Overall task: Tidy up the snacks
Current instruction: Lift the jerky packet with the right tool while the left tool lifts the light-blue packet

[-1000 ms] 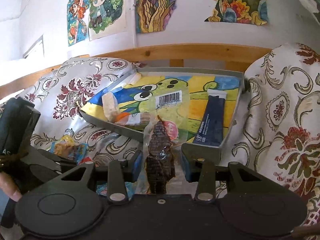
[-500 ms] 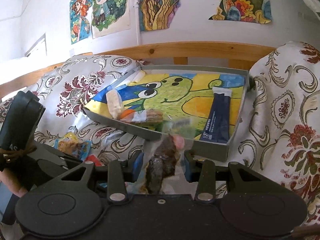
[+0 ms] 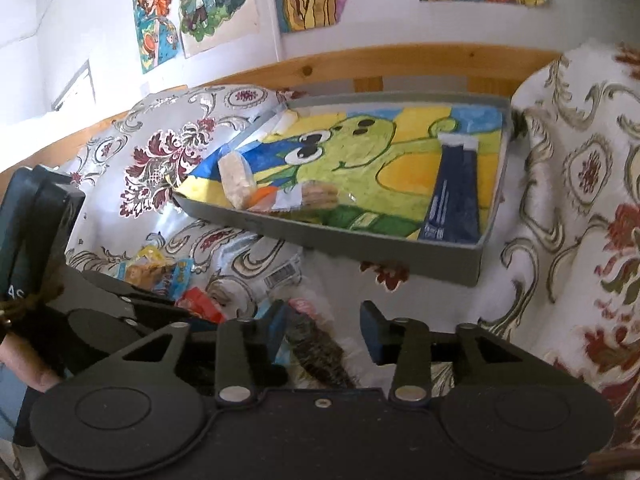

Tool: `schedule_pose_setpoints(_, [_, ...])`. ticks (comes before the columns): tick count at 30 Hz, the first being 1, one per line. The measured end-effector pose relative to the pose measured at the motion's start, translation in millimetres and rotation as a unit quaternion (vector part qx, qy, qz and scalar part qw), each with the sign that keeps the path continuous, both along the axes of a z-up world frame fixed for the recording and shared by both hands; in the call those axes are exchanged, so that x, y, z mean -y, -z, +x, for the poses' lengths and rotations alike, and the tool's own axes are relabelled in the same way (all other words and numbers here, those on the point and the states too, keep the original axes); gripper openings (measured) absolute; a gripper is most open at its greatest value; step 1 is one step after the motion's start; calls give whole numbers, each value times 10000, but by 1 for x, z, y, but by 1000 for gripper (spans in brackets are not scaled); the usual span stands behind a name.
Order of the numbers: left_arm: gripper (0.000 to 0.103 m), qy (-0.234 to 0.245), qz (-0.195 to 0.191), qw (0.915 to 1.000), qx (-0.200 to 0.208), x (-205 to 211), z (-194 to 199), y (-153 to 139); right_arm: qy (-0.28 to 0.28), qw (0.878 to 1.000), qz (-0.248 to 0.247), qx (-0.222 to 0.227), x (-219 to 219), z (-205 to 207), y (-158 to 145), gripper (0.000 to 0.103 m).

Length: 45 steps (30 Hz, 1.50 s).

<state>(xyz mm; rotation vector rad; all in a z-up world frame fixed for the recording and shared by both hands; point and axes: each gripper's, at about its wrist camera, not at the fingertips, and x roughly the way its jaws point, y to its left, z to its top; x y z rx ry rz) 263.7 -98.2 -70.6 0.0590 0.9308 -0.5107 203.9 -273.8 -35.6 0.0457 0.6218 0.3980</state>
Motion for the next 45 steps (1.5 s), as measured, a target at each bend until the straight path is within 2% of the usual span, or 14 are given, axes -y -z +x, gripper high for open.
schedule_pose_setpoints(5, [55,120,-11,9999,-34,-7,-4,-2,-319,9974,-620,-198,-7,2,11,44])
schedule_pose_setpoints(7, [55,220,11,9998,-13,-11,-7,-2,-467,9963,-671,-250,-8,3,14,47])
schedule_pose_setpoints(9, [55,263,-5,9997,-22,-13,-8,-3,-581,9952,-749,-240,-11,3,16,55])
schedule_pose_setpoints(18, [52,423,118,9990,34,-13,-9,-3,-993,9883,-1138,-222,-23,7,26,62])
schedule_pose_setpoints(21, [52,488,82,9988,-8,-16,-8,-4,-1097,9817,-1550,-105,-29,5,32,58])
schedule_pose_setpoints(27, [52,547,91,9985,-31,-19,-10,-5,-1129,9809,-1586,2,-35,4,33,50])
schedule_pose_setpoints(37, [52,386,52,9991,-167,-27,-18,-7,-1087,9806,-1631,90,-43,-4,36,45])
schedule_pose_setpoints(45, [52,285,10,9994,-217,-36,-36,-15,-1187,9728,-1954,364,-52,-18,33,45])
